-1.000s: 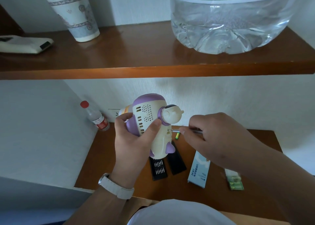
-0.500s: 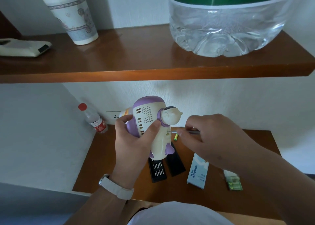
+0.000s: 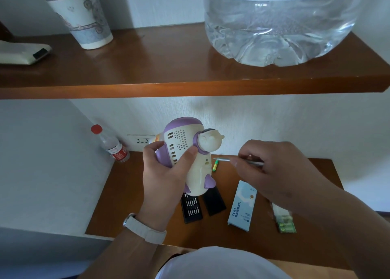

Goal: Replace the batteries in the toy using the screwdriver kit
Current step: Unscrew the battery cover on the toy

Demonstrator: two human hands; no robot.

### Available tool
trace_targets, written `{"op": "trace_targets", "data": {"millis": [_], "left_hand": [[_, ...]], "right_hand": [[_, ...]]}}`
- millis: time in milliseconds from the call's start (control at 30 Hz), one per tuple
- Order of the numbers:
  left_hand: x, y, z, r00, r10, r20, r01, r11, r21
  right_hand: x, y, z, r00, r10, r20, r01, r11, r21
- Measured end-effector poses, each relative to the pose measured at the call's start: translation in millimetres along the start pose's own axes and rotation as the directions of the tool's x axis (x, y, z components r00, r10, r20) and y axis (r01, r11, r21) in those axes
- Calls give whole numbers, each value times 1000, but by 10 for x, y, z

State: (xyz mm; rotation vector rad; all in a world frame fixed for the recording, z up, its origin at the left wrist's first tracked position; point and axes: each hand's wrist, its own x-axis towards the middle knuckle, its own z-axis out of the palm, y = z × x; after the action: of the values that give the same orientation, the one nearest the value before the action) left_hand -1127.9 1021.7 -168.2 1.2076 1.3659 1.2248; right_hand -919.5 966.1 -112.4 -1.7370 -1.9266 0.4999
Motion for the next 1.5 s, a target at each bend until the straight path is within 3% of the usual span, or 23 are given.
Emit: {"op": "trace_targets", "data": {"millis": [200, 367, 433, 567, 633, 700, 833, 900, 1233, 1500], "left_hand": [[30, -47, 21, 999, -34, -8, 34, 999, -25], [58, -67, 54, 998, -60, -13, 59, 998, -28], [66, -70, 68, 998, -62, -17, 62, 998, -16], [59, -54, 112, 999, -48, -23, 48, 999, 16], [52, -49, 125, 999, -40, -20, 41, 999, 35], [51, -48, 127, 999, -33, -13, 33, 997, 63], [59, -57, 116, 1000, -22, -19, 23, 995, 94], [59, -58, 112, 1000, -14, -28, 17, 995, 101], [52, -119, 66, 995, -28, -91, 38, 993, 111], [10, -224, -6, 992, 18, -126, 6, 982, 186]], "right_hand": [[-98, 220, 106, 995, 103, -5, -96, 940, 326], [-119, 341, 289, 980, 125, 156, -193, 796, 574], [-107, 348, 367, 960, 158, 233, -277, 668, 690], [-48, 289, 518, 908, 229, 350, -403, 253, 880], [13, 279, 581, 899, 253, 356, -404, 169, 899], [71, 269, 647, 907, 277, 318, -384, 231, 894], [163, 234, 784, 939, 314, 138, -291, 513, 807], [198, 204, 844, 948, 310, 74, -252, 586, 770], [323, 62, 1052, 946, 322, -28, -227, 724, 651], [298, 54, 1211, 939, 341, -36, -250, 753, 609]]}}
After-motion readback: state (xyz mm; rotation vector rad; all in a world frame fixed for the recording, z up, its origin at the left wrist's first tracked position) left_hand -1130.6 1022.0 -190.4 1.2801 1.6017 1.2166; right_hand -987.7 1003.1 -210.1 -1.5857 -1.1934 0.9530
